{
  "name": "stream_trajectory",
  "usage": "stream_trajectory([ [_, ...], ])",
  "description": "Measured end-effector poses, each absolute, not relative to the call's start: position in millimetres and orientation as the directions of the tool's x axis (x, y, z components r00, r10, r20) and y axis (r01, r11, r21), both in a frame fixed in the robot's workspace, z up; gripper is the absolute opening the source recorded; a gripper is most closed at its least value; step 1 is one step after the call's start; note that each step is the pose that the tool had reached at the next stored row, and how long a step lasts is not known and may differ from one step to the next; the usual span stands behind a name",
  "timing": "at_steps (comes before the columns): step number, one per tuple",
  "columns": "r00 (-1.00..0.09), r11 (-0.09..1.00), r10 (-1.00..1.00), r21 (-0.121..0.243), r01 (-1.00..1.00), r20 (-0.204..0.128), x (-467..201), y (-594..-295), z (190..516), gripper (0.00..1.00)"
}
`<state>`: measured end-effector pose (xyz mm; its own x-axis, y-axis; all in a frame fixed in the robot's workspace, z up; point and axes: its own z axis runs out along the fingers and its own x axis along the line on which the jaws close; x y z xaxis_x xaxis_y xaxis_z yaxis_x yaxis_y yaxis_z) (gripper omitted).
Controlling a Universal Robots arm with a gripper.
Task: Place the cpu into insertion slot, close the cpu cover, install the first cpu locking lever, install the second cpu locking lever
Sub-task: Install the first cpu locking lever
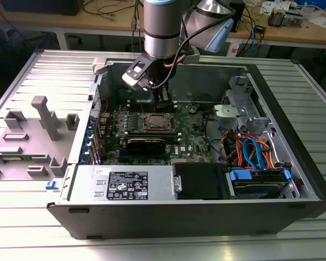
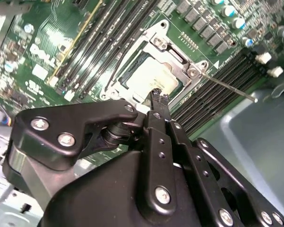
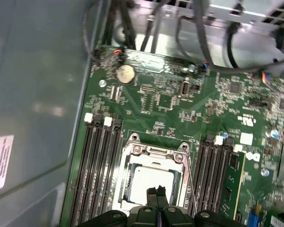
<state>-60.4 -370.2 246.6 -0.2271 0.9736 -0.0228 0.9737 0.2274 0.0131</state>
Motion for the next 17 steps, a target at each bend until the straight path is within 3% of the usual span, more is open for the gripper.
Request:
stream_trajectory([
  [6, -0.336, 0.336, 0.942, 0.013, 0.942, -0.023, -60.4, -370.2, 246.7, 0.11],
  [17, -0.343, 0.343, 0.939, 0.013, 0.939, -0.023, -60.4, -370.2, 246.6, 0.11],
])
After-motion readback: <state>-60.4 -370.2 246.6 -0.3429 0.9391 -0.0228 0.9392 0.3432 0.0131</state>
